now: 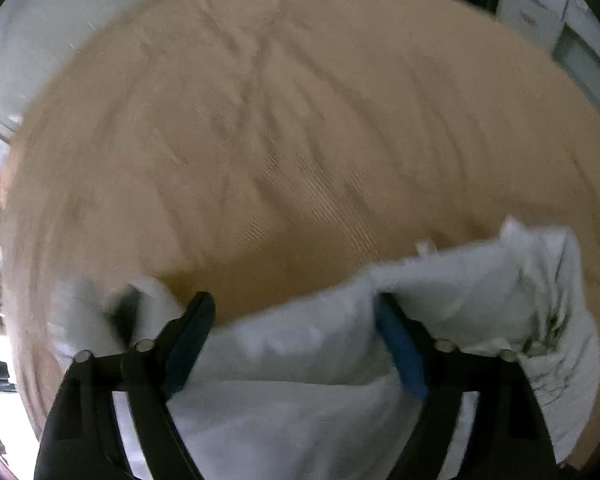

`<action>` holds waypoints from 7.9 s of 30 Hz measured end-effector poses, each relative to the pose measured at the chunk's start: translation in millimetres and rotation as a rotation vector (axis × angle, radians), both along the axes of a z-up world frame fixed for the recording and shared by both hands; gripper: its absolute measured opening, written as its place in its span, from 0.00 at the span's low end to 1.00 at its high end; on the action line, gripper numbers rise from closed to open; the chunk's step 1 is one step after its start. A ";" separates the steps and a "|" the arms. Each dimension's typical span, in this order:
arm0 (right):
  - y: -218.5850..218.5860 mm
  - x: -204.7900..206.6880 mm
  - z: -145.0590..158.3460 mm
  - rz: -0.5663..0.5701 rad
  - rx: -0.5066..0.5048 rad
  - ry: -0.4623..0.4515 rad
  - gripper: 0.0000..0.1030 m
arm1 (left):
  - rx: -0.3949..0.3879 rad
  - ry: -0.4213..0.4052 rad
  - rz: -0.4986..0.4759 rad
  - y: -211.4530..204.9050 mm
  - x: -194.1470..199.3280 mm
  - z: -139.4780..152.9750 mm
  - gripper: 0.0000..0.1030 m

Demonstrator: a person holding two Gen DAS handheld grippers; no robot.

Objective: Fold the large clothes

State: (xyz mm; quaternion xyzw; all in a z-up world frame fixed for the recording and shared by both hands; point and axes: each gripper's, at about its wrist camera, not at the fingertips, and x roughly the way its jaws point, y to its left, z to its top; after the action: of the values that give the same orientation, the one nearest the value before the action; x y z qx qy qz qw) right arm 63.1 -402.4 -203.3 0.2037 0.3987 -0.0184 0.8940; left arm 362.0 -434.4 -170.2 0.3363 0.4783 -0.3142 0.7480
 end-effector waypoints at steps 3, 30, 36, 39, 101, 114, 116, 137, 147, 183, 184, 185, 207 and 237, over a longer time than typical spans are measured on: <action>0.8 -3.1 -2.9 -0.009 -0.004 -0.007 0.51 | -0.123 -0.098 0.020 28.8 -2.9 59.6 0.74; 8.3 -12.8 16.4 -0.221 -0.136 0.133 0.96 | -0.506 0.189 0.345 269.8 -89.7 15.1 0.80; -52.8 -22.4 -54.3 -0.225 0.629 0.169 1.00 | -0.721 0.574 0.536 320.7 -12.8 -34.3 0.94; -54.9 -19.2 -58.6 -0.188 0.659 0.148 1.00 | -0.826 0.759 0.525 303.0 11.8 -65.4 0.94; 95.7 128.9 71.1 0.164 0.152 0.114 0.61 | -0.401 -0.067 0.518 359.0 -58.2 0.8 1.00; 163.6 346.9 33.4 0.346 -0.133 0.308 0.34 | -0.394 -0.075 0.486 361.8 -69.8 -6.3 1.00; 157.5 362.2 13.6 0.312 -0.146 0.353 0.34 | -0.396 -0.070 0.482 362.5 -69.8 -5.9 1.00; 184.4 163.9 17.8 0.297 -0.363 0.276 0.39 | -0.354 -0.036 0.500 369.0 -90.9 -4.9 1.00; 194.8 164.5 27.7 0.284 -0.414 0.298 0.52 | -0.301 0.072 0.600 382.8 -89.6 9.2 1.00; 224.5 43.9 268.6 0.110 -0.349 0.342 0.89 | -0.210 -0.076 0.799 436.4 -161.1 252.5 0.99; 222.3 43.5 258.5 0.125 -0.319 0.350 0.89 | -0.209 -0.073 0.797 435.5 -159.9 251.3 0.99; 219.7 43.5 253.0 0.124 -0.319 0.362 0.89 | -0.221 -0.059 0.794 433.3 -157.6 249.9 0.99; 213.4 30.6 257.8 0.122 -0.330 0.353 0.91 | -0.151 -0.050 0.775 415.9 -164.1 232.7 0.99; 213.9 30.3 249.4 0.128 -0.302 0.389 0.93 | -0.126 0.000 0.783 414.3 -163.5 221.1 0.99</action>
State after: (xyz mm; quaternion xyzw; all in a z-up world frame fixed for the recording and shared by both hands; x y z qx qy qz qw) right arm 93.4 -188.5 46.2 0.0350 0.5679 -0.0599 0.8202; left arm 198.5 -20.1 50.9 0.0817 0.5502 -0.0341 0.8303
